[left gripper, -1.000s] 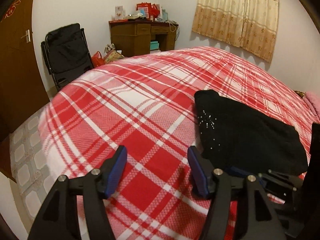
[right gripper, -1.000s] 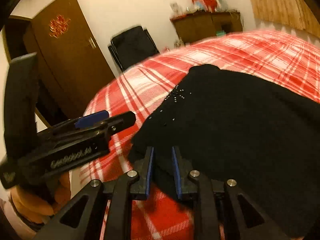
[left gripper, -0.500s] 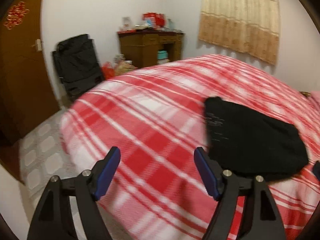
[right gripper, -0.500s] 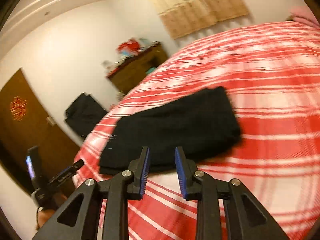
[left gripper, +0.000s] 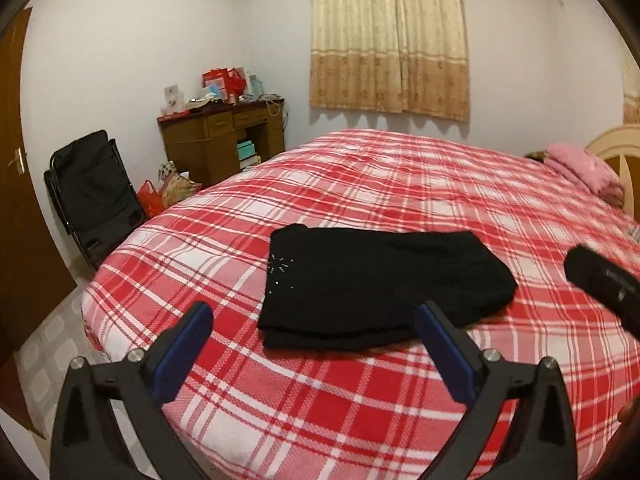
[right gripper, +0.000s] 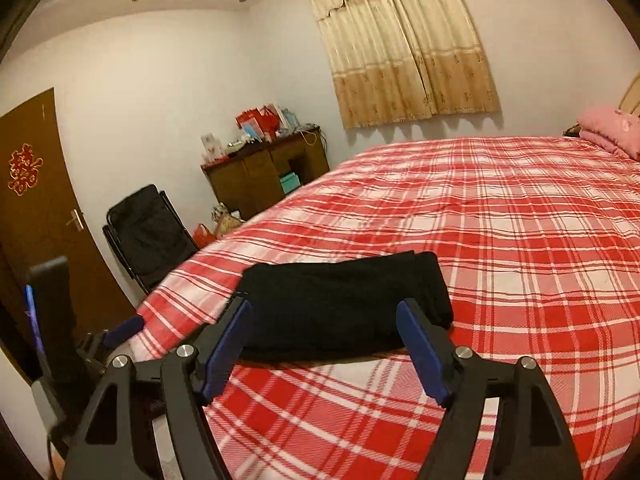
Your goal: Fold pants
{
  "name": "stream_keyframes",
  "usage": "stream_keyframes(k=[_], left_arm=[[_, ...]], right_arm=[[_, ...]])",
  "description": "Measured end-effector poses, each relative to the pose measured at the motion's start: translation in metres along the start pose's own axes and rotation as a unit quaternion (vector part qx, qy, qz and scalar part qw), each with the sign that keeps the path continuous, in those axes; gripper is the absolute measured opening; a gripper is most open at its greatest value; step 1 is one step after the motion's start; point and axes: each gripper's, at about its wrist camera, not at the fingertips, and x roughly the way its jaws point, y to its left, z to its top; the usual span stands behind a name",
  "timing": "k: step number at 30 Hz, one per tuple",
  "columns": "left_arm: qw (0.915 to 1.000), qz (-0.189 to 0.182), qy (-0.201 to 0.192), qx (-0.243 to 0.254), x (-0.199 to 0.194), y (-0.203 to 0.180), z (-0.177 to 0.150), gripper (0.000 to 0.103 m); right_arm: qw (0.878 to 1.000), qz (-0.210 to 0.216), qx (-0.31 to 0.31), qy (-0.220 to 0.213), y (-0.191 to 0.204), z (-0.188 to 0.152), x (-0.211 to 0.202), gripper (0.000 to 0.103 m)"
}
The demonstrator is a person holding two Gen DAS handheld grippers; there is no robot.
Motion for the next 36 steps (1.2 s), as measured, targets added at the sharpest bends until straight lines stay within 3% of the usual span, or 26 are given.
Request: stream_keyframes(k=[13, 25, 30, 36], left_arm=[[0.9996, -0.005, 0.012, -0.023, -0.027, 0.013, -0.005, 0.103], [0.9986, -0.007, -0.049, -0.017, -0.066, 0.022, 0.0, 0.103], [0.9981, 0.015, -0.059, 0.004, -0.071, 0.016, 0.003, 0.103], [0.9984, 0.007, -0.057, 0.0, -0.074, 0.015, 0.003, 0.103]], right_arm=[[1.0, -0.025, -0.001, -0.014, 0.018, -0.006, -0.044, 0.077], [0.999, -0.029, -0.011, -0.015, 0.043, -0.016, -0.06, 0.077], [0.999, -0.029, -0.018, -0.024, 0.047, -0.017, -0.067, 0.077], [0.999, -0.032, -0.005, -0.024, 0.042, -0.017, -0.071, 0.077]])
